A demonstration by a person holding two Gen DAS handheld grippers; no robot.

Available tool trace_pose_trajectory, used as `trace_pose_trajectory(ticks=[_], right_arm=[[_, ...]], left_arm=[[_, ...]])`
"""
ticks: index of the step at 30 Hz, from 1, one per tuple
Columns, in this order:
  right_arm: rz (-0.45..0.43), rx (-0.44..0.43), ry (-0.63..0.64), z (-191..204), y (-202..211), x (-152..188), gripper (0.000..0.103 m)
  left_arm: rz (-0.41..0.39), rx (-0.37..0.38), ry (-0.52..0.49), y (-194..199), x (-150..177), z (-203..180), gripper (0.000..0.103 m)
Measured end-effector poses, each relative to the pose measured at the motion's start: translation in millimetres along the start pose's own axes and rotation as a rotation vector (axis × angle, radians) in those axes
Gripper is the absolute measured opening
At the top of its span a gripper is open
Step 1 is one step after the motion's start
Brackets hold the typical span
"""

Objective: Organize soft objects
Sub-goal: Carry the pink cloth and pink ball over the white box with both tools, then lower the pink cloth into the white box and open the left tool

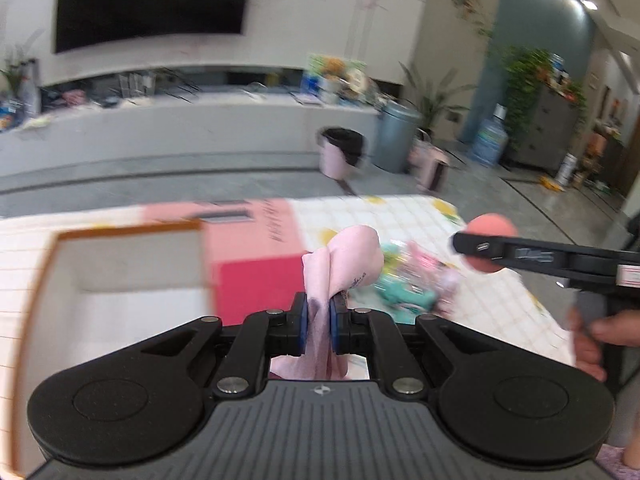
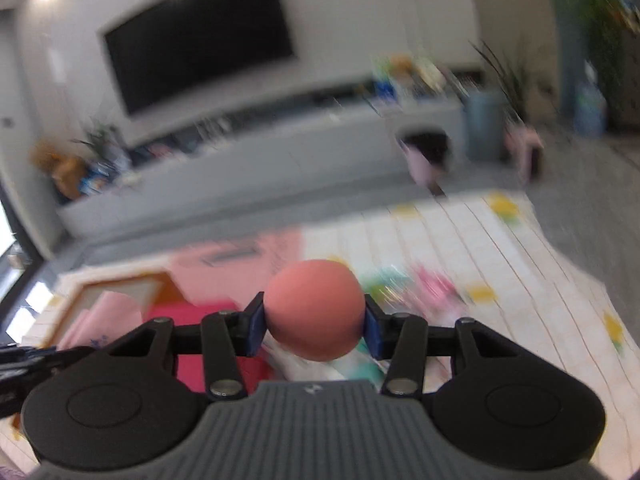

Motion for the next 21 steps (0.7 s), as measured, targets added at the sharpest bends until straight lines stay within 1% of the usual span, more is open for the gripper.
trace_pose_trajectory(ticks=[1, 3, 5, 6, 8, 11, 12, 14, 16, 19, 21], right_arm=[[-0.025, -0.032, 0.014, 11, 5, -1, 0.048], [-0.045, -0.098, 0.028, 33, 10, -2, 0.048], [-0.042, -0.154, 0.058, 56, 10, 0, 0.048], [-0.037, -0.173, 0.079, 68, 8, 3, 0.048], [-0.016, -0.200, 0.127, 93, 2, 9, 0.048], [0.033, -0.227, 0.198, 128, -13, 22, 0.048], [0.051, -0.237, 0.224, 140, -17, 26, 0.048], [0.092, -0.238, 0.272, 160, -29, 33, 0.048], [0.119, -0.237, 0.304, 179, -38, 38, 0.048], [0.148, -0.237, 0.337, 200, -52, 40, 0.048], [0.155, -0.240, 0.348, 209, -59, 43, 0.048]], left_arm=[[-0.006, -0.029, 0.010, 6, 1, 10, 0.012], [0.007, -0.095, 0.033, 15, 4, 29, 0.012], [0.055, -0.178, 0.044, 18, 10, 50, 0.012], [0.073, -0.202, 0.046, 18, 12, 62, 0.012], [0.121, -0.210, 0.060, 13, 20, 86, 0.012], [0.215, -0.181, 0.110, -2, 35, 115, 0.012], [0.234, -0.180, 0.137, -9, 40, 125, 0.012], [0.275, -0.193, 0.151, -23, 48, 138, 0.012], [0.302, -0.212, 0.148, -32, 54, 143, 0.012], [0.311, -0.246, 0.112, -36, 57, 141, 0.012], [0.307, -0.317, 0.075, -32, 58, 139, 0.013]])
Point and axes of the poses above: each gripper's, at about its wrist camera, not at the fingertips, and y roughly against the way its jaws point, z to its left, x to its underside, the point moved 1 cm from there along -y, roughly the way its jaws point, and after that the axes turned 4 degrees about z, right-handed, at the moved point
